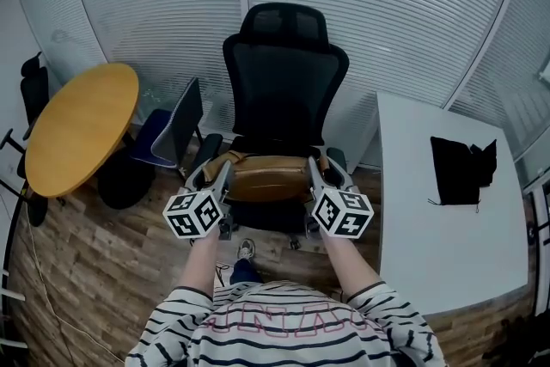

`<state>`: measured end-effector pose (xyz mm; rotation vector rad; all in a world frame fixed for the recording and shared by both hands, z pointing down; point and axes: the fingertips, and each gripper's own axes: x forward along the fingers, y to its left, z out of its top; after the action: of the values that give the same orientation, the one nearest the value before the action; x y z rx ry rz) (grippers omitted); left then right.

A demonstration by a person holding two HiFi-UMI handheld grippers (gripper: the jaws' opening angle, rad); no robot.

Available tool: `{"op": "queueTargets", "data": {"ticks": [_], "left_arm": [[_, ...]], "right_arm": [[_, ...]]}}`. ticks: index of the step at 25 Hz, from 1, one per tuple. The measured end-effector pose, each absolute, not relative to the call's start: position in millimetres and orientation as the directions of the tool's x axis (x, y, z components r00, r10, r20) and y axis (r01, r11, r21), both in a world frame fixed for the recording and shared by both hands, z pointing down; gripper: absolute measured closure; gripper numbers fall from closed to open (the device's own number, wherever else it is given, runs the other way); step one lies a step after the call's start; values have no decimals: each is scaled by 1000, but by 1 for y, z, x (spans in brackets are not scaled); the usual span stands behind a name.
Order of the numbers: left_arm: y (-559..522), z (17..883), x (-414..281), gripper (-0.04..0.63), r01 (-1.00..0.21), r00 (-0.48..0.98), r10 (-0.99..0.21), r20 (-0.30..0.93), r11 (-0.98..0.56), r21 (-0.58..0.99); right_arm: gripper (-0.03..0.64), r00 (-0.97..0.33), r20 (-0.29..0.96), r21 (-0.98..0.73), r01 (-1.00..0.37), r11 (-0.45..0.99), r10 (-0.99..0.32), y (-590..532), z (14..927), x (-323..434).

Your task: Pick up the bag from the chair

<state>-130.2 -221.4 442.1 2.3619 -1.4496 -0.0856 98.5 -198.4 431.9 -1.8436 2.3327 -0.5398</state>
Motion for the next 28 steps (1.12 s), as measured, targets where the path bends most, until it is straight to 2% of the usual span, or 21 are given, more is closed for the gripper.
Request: {"op": "queueTargets", "data": {"ticks": [11,28], "left_arm": [[-210,426,-138,405,-855,462,-880,114,-407,322],[-216,432,-144,407,-864,446,-885,132,-387,321]], "right_arm": [[488,-253,99,-355,-913,203,-962,-189,420,92],[489,-254,127,-361,-912,194,-959,-199,431,88]]}}
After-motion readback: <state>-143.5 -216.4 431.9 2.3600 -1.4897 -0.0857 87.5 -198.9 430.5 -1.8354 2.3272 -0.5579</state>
